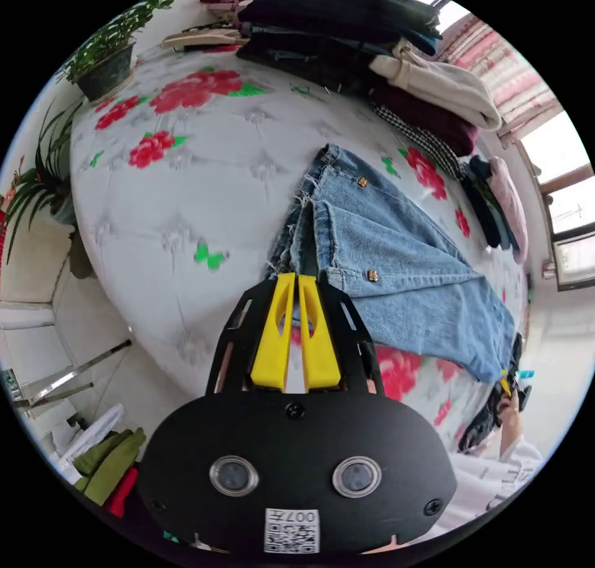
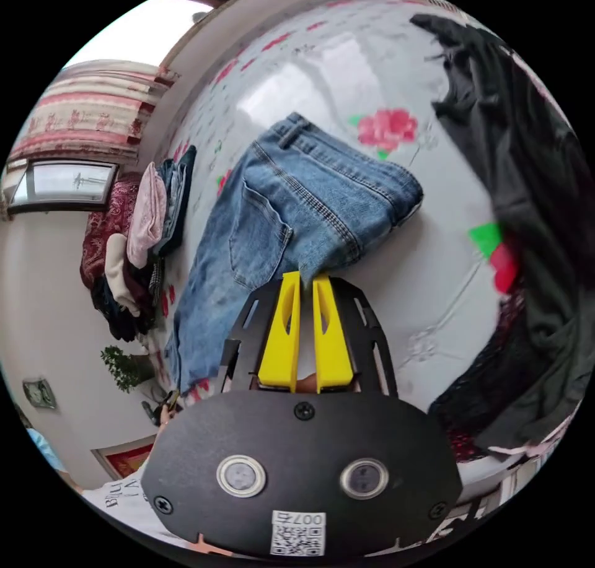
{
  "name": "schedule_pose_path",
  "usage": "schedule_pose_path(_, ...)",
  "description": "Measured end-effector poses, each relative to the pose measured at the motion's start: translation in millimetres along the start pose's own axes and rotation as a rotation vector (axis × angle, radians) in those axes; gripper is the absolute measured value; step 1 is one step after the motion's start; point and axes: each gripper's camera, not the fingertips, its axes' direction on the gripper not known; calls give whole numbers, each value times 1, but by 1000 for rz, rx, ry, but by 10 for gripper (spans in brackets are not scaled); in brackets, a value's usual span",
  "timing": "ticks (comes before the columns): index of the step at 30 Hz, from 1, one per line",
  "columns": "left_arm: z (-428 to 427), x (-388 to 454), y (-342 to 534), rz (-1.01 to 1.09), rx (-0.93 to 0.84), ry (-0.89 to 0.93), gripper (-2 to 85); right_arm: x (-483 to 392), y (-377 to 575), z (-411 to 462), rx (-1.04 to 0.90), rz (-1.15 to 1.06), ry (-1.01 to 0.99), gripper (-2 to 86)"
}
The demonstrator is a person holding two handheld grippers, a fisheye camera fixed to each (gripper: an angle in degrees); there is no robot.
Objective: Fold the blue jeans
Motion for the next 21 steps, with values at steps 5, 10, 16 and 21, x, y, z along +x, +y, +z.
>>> schedule_pose_path(5, -19, -9, 118, 61, -45, 88, -5, 16, -38, -28, -48, -201, 373, 45)
schedule_pose_path(10, -50, -35, 228, -111, 188, 178, 30, 0, 0, -28, 134, -359, 325, 54)
schedule_pose_path(16, -39, -40, 258, -60, 129, 117, 58, -122, 119, 109, -184, -902, -67, 61)
schedule_pose_path(21, -35, -50, 250, -54, 180, 141, 80, -236, 246, 209, -464, -1330, -279, 64)
